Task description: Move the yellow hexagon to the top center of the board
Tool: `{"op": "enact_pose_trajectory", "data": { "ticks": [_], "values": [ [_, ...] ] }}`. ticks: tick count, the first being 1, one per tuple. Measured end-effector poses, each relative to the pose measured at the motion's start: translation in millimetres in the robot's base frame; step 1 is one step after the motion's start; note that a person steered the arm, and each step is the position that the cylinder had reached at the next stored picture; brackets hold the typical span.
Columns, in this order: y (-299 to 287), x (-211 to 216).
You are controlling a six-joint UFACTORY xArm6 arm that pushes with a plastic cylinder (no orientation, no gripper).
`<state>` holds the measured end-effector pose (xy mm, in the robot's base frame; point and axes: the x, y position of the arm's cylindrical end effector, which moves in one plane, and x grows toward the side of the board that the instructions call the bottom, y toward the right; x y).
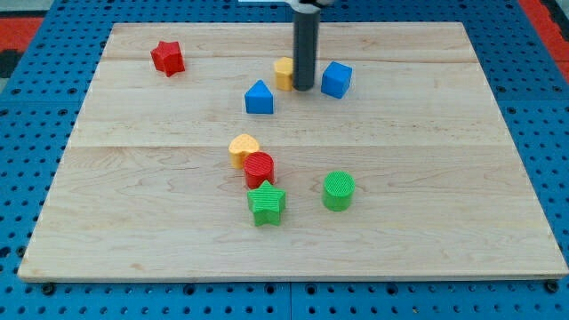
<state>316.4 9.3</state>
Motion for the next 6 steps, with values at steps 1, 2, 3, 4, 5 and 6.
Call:
{"op": "enact_pose_trajectory", "data": {
  "ticks": [1,2,3,4,5,6],
  "values": [
    [-24.0,-24.0],
    [-24.4,-25.2],
    [-16.4,-0.5],
    [-70.4,41.2],
    [-95.1,47.8],
    [-99.1,50.0]
  ]
}}
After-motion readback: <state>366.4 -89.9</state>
